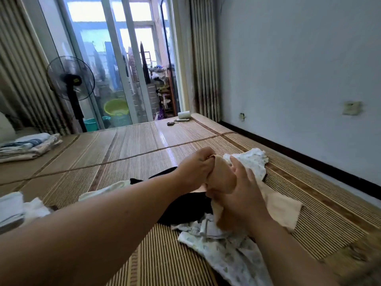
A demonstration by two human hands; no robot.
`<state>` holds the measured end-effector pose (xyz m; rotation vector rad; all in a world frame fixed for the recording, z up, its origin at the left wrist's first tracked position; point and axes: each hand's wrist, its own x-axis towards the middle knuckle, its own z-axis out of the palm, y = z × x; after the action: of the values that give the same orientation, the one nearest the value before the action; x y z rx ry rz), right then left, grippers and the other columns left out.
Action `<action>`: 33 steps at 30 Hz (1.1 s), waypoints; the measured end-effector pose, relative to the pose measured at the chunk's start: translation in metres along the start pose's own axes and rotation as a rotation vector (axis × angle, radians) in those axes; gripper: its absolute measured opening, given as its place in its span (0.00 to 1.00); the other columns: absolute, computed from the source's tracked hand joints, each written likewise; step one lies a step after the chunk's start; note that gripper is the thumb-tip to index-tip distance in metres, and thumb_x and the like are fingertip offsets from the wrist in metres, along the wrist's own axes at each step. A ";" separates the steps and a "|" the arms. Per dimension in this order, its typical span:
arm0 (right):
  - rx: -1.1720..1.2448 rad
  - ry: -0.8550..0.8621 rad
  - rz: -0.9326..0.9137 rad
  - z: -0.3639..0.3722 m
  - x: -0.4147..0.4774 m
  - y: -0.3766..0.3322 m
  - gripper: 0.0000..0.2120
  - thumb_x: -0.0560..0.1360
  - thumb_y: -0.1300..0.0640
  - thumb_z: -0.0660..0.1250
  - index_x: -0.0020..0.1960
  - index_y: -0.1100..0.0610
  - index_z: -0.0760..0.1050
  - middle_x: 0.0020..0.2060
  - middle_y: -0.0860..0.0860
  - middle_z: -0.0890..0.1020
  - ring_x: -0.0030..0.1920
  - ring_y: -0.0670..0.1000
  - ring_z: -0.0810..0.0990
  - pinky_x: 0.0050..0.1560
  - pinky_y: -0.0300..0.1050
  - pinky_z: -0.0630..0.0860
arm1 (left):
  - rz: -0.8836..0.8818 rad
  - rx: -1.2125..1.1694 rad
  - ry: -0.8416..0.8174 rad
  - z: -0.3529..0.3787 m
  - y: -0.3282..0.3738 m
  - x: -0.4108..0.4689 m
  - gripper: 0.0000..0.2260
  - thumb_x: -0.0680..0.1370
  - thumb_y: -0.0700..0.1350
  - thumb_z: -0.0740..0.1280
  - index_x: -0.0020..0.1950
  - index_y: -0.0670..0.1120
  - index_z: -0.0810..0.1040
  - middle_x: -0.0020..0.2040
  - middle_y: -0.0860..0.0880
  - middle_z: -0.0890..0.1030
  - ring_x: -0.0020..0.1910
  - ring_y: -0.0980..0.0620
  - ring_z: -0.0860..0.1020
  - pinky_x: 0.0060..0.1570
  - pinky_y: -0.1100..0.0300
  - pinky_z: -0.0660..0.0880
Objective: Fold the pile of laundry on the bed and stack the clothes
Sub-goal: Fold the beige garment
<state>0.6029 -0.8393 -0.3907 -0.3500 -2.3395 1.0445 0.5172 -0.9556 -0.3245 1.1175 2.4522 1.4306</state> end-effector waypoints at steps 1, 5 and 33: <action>-0.017 -0.035 -0.004 0.003 -0.005 -0.006 0.39 0.65 0.43 0.75 0.71 0.46 0.63 0.63 0.49 0.72 0.62 0.52 0.73 0.59 0.51 0.73 | 0.004 -0.024 0.037 -0.012 0.010 -0.006 0.08 0.70 0.51 0.57 0.41 0.48 0.72 0.36 0.47 0.74 0.35 0.50 0.71 0.36 0.55 0.68; 0.049 -0.110 -0.010 0.002 -0.023 -0.033 0.05 0.72 0.48 0.68 0.38 0.43 0.79 0.33 0.42 0.78 0.42 0.50 0.79 0.45 0.41 0.75 | -0.016 -0.130 0.246 -0.072 0.041 -0.032 0.08 0.76 0.51 0.61 0.39 0.50 0.73 0.38 0.48 0.75 0.41 0.49 0.73 0.41 0.54 0.69; 0.367 -0.540 -0.036 -0.021 -0.028 -0.252 0.13 0.71 0.56 0.74 0.55 0.52 0.80 0.44 0.53 0.84 0.39 0.50 0.84 0.38 0.46 0.80 | -0.582 -0.554 0.612 -0.279 -0.005 -0.229 0.06 0.72 0.33 0.63 0.43 0.38 0.80 0.45 0.37 0.78 0.39 0.44 0.78 0.42 0.54 0.76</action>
<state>0.6344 -1.0061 -0.2016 0.1351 -2.5100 1.6779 0.5659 -1.3018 -0.2351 -0.1631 2.1354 2.2098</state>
